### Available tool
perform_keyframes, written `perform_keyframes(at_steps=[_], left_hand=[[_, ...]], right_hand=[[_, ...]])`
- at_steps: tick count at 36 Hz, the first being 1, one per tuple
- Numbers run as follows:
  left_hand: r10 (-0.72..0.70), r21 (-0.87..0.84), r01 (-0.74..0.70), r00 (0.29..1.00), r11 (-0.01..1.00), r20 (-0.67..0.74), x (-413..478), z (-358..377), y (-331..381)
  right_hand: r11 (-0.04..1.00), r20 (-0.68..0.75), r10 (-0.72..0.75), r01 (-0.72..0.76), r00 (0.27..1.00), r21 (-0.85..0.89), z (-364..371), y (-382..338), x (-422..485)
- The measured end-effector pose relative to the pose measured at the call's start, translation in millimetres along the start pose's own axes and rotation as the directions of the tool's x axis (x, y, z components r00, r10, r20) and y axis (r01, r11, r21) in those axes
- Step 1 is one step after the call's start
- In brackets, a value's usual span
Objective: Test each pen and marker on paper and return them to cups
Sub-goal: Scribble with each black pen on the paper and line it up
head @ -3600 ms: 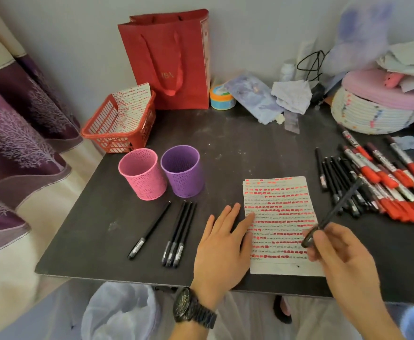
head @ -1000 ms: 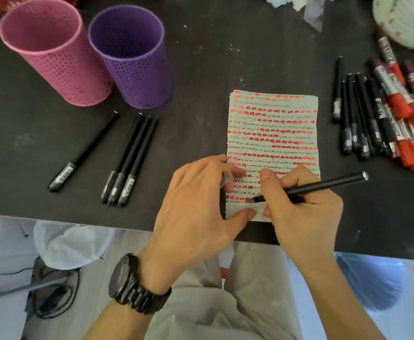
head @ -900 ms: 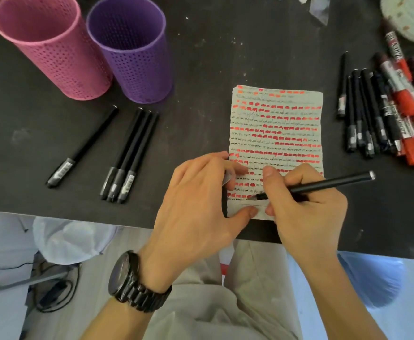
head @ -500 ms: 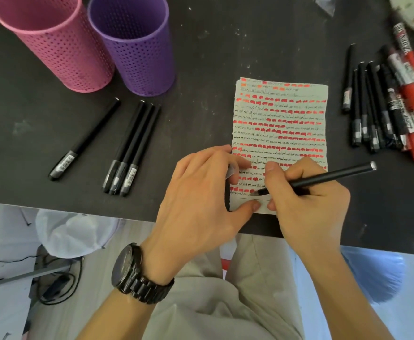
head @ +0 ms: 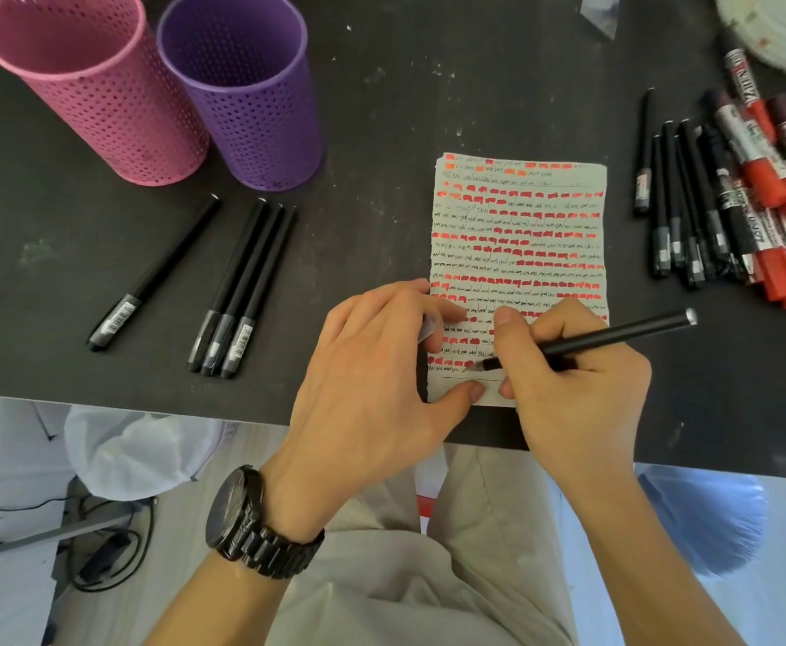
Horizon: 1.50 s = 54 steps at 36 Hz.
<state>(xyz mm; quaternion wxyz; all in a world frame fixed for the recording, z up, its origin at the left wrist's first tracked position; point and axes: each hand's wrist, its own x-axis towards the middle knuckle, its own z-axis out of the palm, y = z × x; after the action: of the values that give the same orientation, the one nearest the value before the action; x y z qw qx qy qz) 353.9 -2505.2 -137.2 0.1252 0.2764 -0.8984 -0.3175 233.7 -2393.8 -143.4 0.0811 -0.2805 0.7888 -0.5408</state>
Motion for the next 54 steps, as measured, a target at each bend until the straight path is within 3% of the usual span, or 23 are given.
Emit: perform_keyframes(at_steps=[20, 22, 24, 26, 28, 33, 37, 54], left_hand=[[0.029, -0.017, -0.030, 0.998, 0.999, -0.047, -1, 3, -4], [0.004, -0.096, -0.007, 0.999, 0.995, -0.041, -2, 1, -2], [-0.038, -0.282, 0.031, 0.999, 0.959, -0.019, -2, -2, -1], [-0.102, -0.500, 0.088, 0.995, 0.862, -0.001, -1, -9, -1], [-0.158, -0.598, 0.119, 0.987, 0.793, -0.013, -1, -13, -2], [-0.166, -0.513, 0.106, 0.984, 0.852, -0.071, -3, -8, -4], [-0.114, -0.358, 0.058, 0.984, 0.932, -0.138, -1, -2, -5], [-0.128, -0.429, 0.013, 0.962, 0.903, -0.240, -1, -1, -2]], right_hand=[[0.999, -0.044, 0.024, -0.022, 0.999, 0.045, 1, -1, 1], [0.990, -0.085, 0.064, -0.052, 0.994, 0.134, -1, -4, 3], [0.975, -0.113, 0.096, -0.070, 0.989, 0.212, -4, -7, 6], [0.954, -0.105, 0.124, -0.089, 0.987, 0.285, -6, -10, 7], [0.909, -0.055, 0.152, -0.118, 0.987, 0.400, -7, -10, 7], [0.764, 0.084, 0.135, -0.158, 0.987, 0.625, -13, -6, 8], [0.759, 0.079, 0.134, -0.153, 0.988, 0.633, -14, -7, 9], [0.785, 0.033, 0.171, -0.156, 0.985, 0.599, -14, -10, 6]])
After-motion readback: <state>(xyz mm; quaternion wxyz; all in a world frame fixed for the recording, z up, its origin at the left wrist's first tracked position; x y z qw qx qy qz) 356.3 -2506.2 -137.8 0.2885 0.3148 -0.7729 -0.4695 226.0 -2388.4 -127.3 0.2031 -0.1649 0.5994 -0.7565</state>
